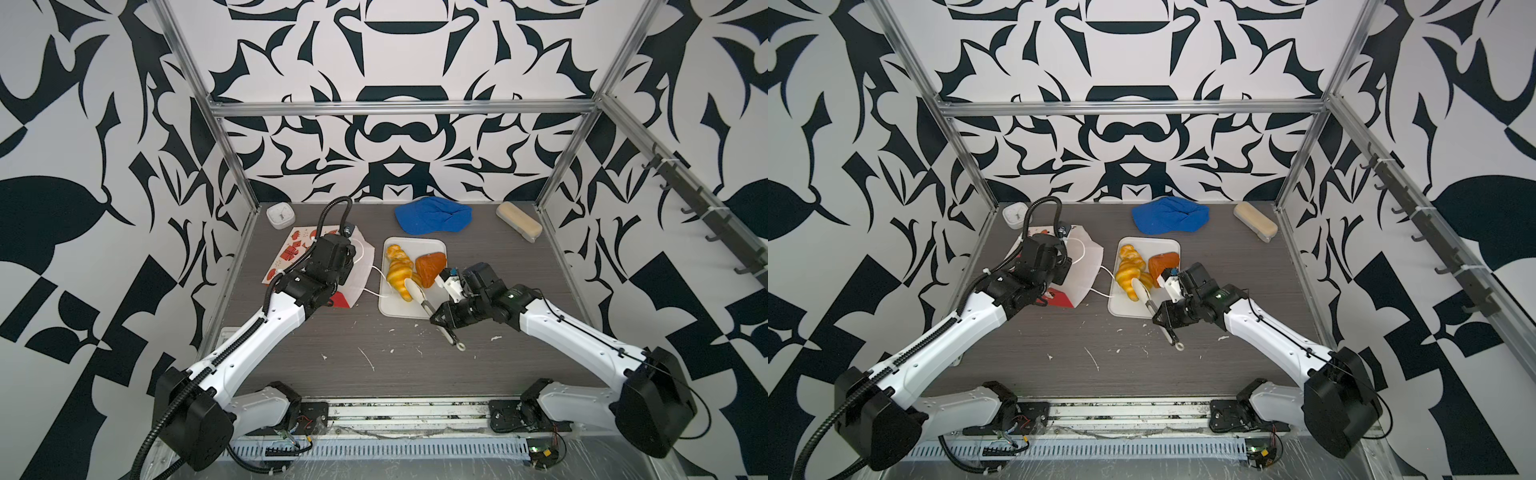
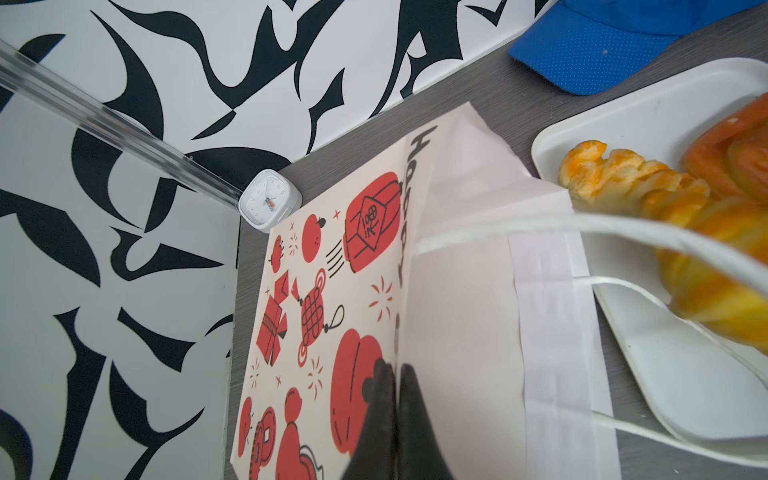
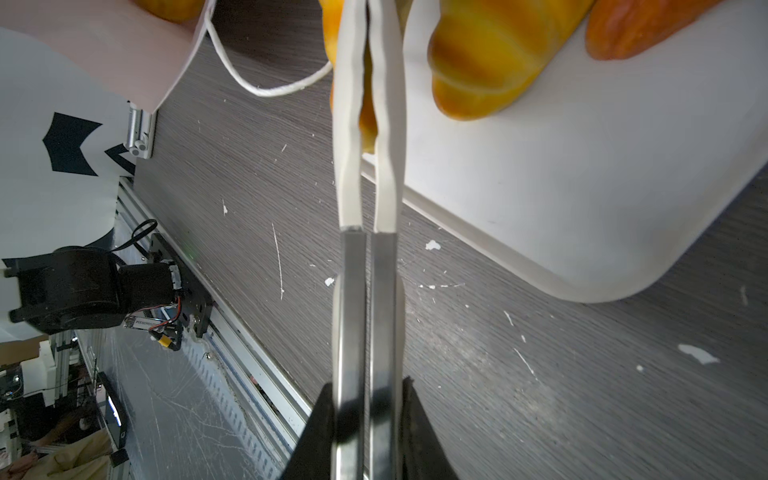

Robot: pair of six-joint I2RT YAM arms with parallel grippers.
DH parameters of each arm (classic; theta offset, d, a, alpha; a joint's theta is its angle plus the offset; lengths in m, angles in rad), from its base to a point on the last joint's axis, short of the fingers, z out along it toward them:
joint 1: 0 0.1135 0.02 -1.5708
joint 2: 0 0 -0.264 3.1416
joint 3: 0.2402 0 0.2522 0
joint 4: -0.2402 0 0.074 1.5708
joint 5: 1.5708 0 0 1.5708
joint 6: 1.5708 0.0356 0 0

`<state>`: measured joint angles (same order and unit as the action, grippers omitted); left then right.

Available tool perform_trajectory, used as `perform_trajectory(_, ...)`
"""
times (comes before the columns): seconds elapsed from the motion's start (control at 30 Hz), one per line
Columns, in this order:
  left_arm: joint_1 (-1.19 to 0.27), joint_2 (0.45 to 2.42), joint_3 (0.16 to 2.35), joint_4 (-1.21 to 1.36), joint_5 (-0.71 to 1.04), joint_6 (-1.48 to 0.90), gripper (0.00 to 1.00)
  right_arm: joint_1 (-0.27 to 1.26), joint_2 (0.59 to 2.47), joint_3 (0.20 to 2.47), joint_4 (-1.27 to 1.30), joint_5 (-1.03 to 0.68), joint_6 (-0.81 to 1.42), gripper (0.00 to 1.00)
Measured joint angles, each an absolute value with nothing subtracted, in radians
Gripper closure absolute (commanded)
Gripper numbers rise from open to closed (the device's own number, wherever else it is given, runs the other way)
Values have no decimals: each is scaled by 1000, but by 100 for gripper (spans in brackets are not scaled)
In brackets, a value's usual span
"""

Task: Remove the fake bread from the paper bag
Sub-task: 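Carry the striped bread in the tongs over the white tray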

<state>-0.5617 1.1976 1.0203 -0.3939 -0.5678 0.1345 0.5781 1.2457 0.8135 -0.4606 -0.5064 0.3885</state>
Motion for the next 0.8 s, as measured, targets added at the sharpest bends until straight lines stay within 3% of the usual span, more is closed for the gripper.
perform_trajectory(0.8, -543, 1097, 978, -317, -677, 138, 100, 577, 1409, 814, -351, -548, 389, 92)
